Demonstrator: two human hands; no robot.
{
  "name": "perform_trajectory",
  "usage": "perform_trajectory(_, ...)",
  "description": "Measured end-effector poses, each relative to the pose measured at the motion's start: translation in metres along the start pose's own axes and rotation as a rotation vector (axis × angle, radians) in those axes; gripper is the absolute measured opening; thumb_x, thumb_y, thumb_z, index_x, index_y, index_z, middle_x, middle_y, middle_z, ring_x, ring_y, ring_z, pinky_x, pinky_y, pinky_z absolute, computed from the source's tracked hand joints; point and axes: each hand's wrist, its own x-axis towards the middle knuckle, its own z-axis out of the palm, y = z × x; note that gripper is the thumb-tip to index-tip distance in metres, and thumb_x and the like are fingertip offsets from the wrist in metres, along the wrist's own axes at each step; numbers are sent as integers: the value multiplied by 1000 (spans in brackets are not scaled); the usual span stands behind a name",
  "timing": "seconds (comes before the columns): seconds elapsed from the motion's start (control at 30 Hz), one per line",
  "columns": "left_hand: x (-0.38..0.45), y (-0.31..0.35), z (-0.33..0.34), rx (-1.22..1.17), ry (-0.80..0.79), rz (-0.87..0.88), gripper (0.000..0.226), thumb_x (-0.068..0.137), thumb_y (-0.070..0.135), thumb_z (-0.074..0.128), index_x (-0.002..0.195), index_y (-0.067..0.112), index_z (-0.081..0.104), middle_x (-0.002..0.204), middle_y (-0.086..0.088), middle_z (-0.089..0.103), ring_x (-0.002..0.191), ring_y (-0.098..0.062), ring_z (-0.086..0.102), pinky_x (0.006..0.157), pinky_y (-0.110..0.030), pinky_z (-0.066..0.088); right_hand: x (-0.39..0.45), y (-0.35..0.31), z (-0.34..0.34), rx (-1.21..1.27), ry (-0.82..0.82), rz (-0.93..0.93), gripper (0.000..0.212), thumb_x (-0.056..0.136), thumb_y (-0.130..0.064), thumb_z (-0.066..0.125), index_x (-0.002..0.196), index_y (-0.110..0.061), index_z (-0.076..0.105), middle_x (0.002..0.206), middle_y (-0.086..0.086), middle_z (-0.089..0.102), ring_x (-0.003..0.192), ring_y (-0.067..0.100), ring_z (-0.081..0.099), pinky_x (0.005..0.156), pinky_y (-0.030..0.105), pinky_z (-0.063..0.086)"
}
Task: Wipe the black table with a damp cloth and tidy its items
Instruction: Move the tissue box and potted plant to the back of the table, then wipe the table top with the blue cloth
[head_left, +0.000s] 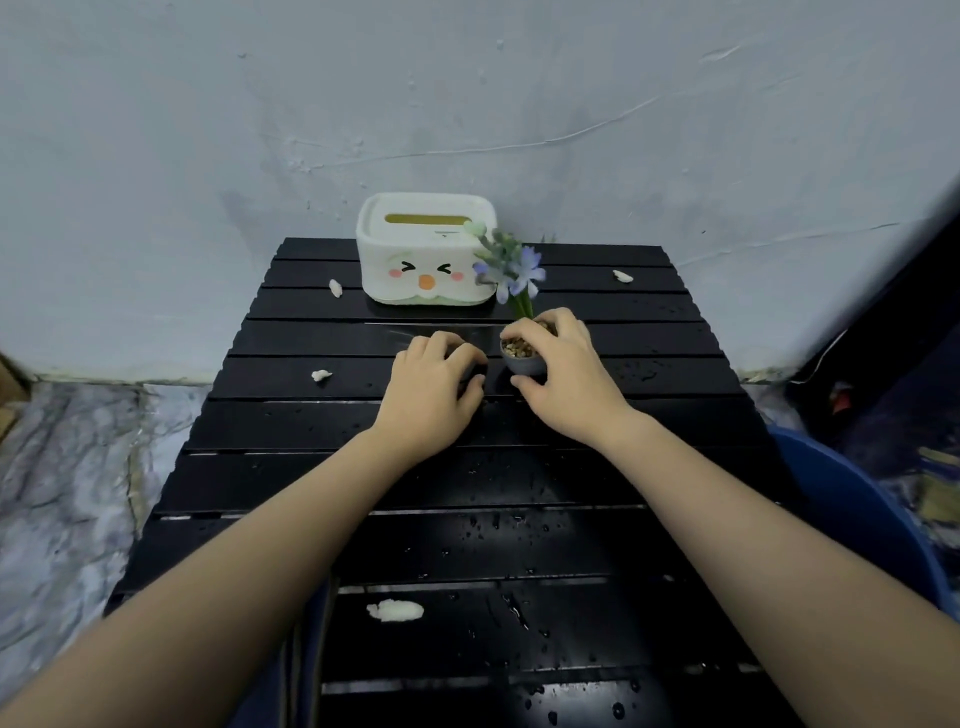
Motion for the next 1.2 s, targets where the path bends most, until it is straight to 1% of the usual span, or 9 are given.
perform_trajectory(0.17,0,-3,3,6,19,4,23,93,31,57,113,22,64,118,-2,58,105,-28,52,87,-40,40,40,14,-9,149,172,105,43,84,-14,77,121,-27,60,123,6,43,122,26,47,102,26,37)
perform_trajectory(0.33,0,-5,3,2,1,20,27,93,35,51,114,22,63,118,-1,58,105,-28,52,86,-40,41,84,33,-8,168,196,199,41,84,-17,78,119,-25,58,121,9,43,117,29,48,98,25,37)
perform_trajectory(0.5,0,-5,4,-4,3,4,29,92,35,49,114,23,63,118,-1,58,105,-27,52,85,-41,43,95,44,12,158,160,185,39,88,-15,73,122,-26,56,124,9,41,122,29,44,105,34,41)
perform_trajectory(0.6,2,-3,4,5,-13,-3,29,91,34,50,114,21,63,118,-2,58,105,-28,51,85,-40,42,96,47,16,116,172,179,41,89,-16,71,125,-26,54,128,12,41,125,30,39,103,37,42)
perform_trajectory(0.7,3,0,4,27,-22,-16,27,90,32,52,112,20,63,116,-2,59,104,-29,52,84,-40,41,93,47,14,84,142,191,48,89,-22,72,132,-29,52,140,14,36,134,33,31,109,44,39)
perform_trajectory(0.83,8,7,-4,41,-89,-45,25,91,31,56,113,20,61,119,-2,57,107,-31,50,88,-42,40,72,36,9,68,183,194,50,91,-26,69,137,-34,51,159,18,19,148,35,13,116,46,28)
perform_trajectory(0.97,15,18,-31,-4,-163,-69,27,93,36,55,117,24,60,122,-2,56,113,-29,50,96,-44,40,28,17,-2,64,230,171,46,95,-30,64,138,-35,49,160,17,20,149,33,14,117,52,28)
perform_trajectory(1.07,9,26,-63,-60,-151,-63,25,93,37,56,115,25,61,118,-1,59,112,-27,50,97,-45,42,-17,1,-14,87,156,147,42,96,-35,61,136,-37,49,157,13,28,147,28,18,114,54,34)
perform_trajectory(1.2,-30,27,-108,-79,-63,-78,31,94,41,54,119,23,62,122,1,62,114,-26,52,97,-47,43,-88,-25,-26,9,-15,96,41,99,-42,56,138,-33,51,156,5,32,146,22,22,119,48,24)
